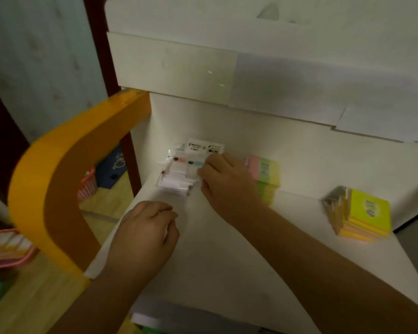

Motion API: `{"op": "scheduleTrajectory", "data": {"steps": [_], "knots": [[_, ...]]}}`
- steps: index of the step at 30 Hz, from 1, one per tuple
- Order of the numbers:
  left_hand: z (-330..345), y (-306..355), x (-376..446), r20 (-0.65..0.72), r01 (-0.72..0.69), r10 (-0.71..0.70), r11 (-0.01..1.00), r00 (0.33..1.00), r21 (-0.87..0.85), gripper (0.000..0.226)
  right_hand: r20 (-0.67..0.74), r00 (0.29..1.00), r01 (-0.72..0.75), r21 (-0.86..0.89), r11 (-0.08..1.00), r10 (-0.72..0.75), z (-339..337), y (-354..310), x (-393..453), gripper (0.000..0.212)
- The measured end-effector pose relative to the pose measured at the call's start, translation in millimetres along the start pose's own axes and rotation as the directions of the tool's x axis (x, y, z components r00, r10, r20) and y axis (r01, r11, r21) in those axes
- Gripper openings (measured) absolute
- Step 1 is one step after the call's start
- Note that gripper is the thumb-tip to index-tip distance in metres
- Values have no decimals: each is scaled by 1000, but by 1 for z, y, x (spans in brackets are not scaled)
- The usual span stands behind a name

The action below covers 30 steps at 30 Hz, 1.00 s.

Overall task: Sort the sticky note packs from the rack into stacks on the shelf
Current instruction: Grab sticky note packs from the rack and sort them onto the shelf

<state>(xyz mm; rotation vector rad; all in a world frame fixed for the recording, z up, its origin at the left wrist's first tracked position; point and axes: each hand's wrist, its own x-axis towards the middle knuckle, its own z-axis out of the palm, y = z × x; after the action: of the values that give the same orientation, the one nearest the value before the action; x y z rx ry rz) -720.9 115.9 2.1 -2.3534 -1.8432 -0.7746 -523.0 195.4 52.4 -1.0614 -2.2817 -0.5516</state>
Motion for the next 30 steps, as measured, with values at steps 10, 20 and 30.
{"op": "scheduleTrajectory", "data": {"steps": [10,20,30], "knots": [[-10,-9,-18,1,50,-50,999,999,-20,30,277,956,-93,-15,996,94,61,0,45,39],[4,2,-9,-63,30,-40,990,997,-141,33,237,964,-143,67,987,124,33,-9,13,39],[11,96,31,-115,-174,151,958,982,-227,33,128,875,-478,68,876,467,-115,23,-134,49]]}}
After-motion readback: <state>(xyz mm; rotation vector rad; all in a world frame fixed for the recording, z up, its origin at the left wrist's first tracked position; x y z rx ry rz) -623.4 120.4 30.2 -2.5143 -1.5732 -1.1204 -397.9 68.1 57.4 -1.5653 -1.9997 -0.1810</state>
